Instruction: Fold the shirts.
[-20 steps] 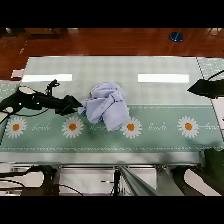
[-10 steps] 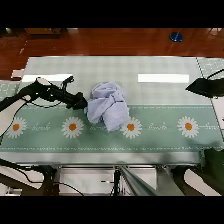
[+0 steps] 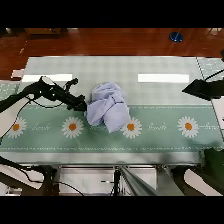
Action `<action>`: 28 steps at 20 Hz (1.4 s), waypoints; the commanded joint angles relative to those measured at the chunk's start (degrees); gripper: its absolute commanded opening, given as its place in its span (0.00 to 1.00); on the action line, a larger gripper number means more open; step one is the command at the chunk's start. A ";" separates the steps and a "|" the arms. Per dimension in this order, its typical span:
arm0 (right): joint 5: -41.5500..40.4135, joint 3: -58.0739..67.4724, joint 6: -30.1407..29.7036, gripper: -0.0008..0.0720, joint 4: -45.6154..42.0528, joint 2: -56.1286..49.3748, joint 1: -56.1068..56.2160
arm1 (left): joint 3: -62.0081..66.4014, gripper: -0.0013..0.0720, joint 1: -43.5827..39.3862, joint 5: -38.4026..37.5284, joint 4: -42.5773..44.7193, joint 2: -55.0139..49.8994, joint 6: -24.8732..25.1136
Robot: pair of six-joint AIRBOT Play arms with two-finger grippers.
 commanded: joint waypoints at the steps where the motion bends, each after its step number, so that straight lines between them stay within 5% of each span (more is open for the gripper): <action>1: 4.28 -4.55 -5.33 0.77 13.49 -2.60 0.42 | 0.17 0.05 0.09 -1.90 -1.88 3.34 0.57; 3: 4.61 -8.74 -10.43 0.80 22.93 -3.96 4.11 | 0.17 0.05 0.09 -1.92 -1.90 4.09 0.55; 6: -3.28 -12.92 -8.79 0.80 15.91 -5.11 14.43 | 0.17 0.05 0.09 -2.69 -1.90 4.28 0.55; 9: -10.80 -15.82 -7.63 0.80 18.29 -8.87 23.89 | 0.17 0.05 0.09 -3.45 -1.90 4.28 0.79; 16: -19.93 -15.85 -16.20 0.80 45.81 -15.54 41.11 | 0.17 0.05 0.09 -3.50 -1.90 4.28 2.27; 17: -22.25 -15.85 -16.13 0.76 46.31 -15.54 43.10 | 0.17 0.05 0.09 -3.48 -1.90 4.28 2.27; 20: -27.89 -15.85 -16.15 0.11 47.08 -15.54 47.04 | 0.17 0.05 0.09 -3.50 -1.90 4.28 2.29; 28: -24.76 -15.23 -19.10 0.05 51.45 -11.10 43.67 | 0.17 0.05 0.28 -4.02 -1.95 4.98 3.56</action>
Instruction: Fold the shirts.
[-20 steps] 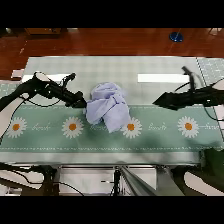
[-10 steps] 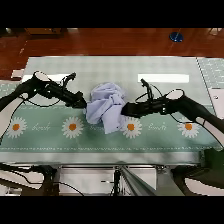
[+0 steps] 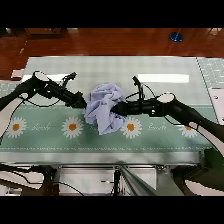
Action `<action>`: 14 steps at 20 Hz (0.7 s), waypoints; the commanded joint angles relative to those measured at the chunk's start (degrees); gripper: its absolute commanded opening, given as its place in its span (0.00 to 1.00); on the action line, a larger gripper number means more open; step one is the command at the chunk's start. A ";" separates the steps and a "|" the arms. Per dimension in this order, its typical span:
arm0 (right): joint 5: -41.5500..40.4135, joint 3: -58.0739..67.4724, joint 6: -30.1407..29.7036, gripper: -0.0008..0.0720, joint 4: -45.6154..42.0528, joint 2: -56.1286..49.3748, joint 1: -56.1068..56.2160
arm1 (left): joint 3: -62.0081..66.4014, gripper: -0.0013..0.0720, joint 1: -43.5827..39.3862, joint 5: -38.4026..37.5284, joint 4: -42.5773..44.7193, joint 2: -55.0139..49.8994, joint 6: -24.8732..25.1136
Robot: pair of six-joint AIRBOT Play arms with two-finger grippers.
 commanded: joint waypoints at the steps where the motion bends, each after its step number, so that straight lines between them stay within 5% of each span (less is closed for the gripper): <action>1: 0.59 0.22 -1.05 0.05 1.42 3.72 -1.64 | 0.04 0.05 0.37 -0.09 -0.02 0.59 0.33; 6: 0.90 0.42 -0.79 0.05 1.33 14.51 -7.10 | 1.07 0.05 3.19 0.00 -0.15 7.17 0.31; 14: 0.94 12.96 3.76 0.05 0.26 29.64 -21.92 | 19.41 0.05 12.46 1.99 -6.64 33.55 -1.11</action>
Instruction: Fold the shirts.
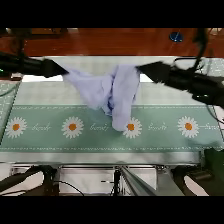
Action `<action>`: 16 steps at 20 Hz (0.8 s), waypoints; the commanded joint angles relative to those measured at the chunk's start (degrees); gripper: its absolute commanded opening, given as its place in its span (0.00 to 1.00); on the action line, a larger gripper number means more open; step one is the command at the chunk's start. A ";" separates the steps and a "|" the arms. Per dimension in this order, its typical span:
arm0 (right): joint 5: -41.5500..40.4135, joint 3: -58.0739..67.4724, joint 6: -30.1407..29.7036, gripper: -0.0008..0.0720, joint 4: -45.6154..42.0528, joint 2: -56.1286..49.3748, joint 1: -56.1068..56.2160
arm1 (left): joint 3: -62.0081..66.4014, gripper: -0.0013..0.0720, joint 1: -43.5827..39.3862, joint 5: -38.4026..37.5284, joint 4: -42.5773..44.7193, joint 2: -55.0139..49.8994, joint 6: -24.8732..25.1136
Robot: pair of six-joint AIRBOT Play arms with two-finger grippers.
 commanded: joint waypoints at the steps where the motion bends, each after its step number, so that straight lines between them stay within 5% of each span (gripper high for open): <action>1: 0.09 8.07 2.49 0.05 -1.57 4.98 -6.36 | 9.70 0.05 3.26 3.34 -2.21 11.65 -1.31; 8: 3.39 30.86 15.96 0.05 -18.69 5.51 -12.70 | 24.37 0.05 3.63 10.95 3.10 24.74 -4.70; 16: 25.79 47.98 29.79 0.05 -37.20 5.53 -14.05 | 25.94 0.05 3.63 -2.10 5.14 30.69 -13.60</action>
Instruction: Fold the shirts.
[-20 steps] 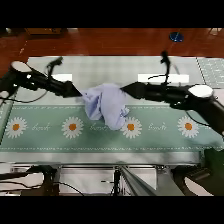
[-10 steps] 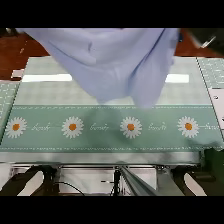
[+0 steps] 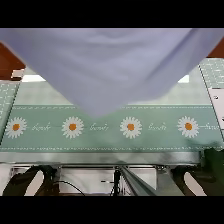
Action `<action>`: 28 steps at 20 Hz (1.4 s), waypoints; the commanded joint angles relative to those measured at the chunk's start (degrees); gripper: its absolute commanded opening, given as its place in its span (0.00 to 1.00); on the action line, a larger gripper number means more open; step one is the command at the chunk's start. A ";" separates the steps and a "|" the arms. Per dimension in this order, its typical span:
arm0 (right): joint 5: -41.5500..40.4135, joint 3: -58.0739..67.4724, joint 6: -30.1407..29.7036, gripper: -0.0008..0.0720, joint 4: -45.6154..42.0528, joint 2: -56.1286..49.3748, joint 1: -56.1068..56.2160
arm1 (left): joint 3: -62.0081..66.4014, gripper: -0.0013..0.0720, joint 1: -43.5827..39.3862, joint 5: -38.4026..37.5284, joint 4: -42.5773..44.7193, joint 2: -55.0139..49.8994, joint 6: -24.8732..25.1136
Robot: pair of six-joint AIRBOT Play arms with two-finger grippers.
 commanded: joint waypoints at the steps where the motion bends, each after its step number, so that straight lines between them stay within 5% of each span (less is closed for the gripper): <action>1: 13.07 5.20 6.16 0.05 -8.57 0.02 -0.31 | 0.52 0.05 0.04 -10.25 0.68 1.55 -6.43; 5: 27.87 5.18 7.72 0.05 -16.87 -2.49 -0.26 | -4.13 0.05 0.04 -21.33 0.68 1.66 -9.14; 8: 30.12 4.00 7.34 0.05 -17.81 -8.68 -0.24 | -15.56 0.05 -0.24 -22.75 0.63 1.73 -9.07; 12: 20.83 -1.73 4.72 0.05 -21.03 -20.83 8.83 | -36.87 0.05 -5.29 -6.56 0.66 1.36 -6.08; 17: 2.27 -1.90 -1.66 0.05 -25.46 -39.54 17.59 | -54.95 0.05 -12.59 13.16 4.02 -6.51 4.50; 23: -18.18 -1.90 -3.13 0.05 -25.77 -47.74 17.53 | -56.76 0.05 -12.52 21.27 17.38 -20.33 6.60; 27: -16.02 -1.92 -3.13 0.06 -25.75 -50.05 17.53 | -56.76 0.05 -13.88 21.59 17.11 -27.15 6.58; 28: -14.51 -1.90 -3.17 0.20 -25.75 -50.03 17.44 | -56.76 0.05 -14.38 21.62 17.11 -27.85 6.60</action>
